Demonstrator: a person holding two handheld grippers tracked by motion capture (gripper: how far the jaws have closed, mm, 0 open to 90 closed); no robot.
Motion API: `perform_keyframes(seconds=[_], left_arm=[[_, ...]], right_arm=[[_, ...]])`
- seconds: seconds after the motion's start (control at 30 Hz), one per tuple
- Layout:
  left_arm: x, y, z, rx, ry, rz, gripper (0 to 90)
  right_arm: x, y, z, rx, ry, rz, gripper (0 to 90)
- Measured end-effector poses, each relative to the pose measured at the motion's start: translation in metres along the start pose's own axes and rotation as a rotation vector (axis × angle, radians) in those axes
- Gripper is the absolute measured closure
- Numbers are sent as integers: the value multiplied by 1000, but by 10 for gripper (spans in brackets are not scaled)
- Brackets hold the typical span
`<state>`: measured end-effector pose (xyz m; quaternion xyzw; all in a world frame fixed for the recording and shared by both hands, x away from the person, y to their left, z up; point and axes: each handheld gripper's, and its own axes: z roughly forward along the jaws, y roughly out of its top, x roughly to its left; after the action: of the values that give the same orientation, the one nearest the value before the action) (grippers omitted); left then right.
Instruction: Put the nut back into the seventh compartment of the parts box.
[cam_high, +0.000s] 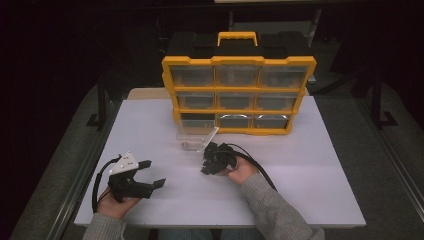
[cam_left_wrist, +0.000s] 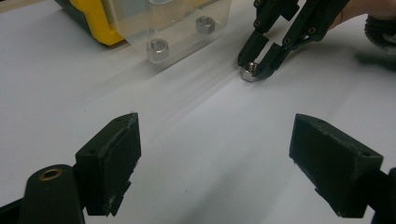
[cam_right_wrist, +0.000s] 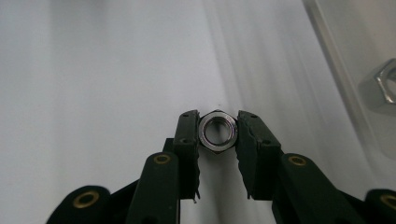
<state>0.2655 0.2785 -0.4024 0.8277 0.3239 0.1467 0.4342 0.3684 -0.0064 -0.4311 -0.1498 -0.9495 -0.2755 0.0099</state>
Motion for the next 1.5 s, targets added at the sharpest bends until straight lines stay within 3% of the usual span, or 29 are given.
perform_keyframes(seconds=[0.17,0.2,0.33,0.47,1.03,1.5], left_arm=[[0,0,1,2,-1,-1,165],[0,0,1,2,-1,1,166],[-1,0,2,-5,-3,-8,165],[0,0,2,-5,-2,9,166],[0,0,1,-1,-3,-1,166],[0,0,0,-1,-4,-2,166]], right_arm=[[-4,0,-10,-56,40,16,689],[-7,0,-11,-89,41,-16,689],[-9,1,-25,-113,59,10,689],[-9,3,-36,-125,71,13,690],[-17,17,-70,-180,98,27,689],[-21,28,-90,-204,81,32,689]])
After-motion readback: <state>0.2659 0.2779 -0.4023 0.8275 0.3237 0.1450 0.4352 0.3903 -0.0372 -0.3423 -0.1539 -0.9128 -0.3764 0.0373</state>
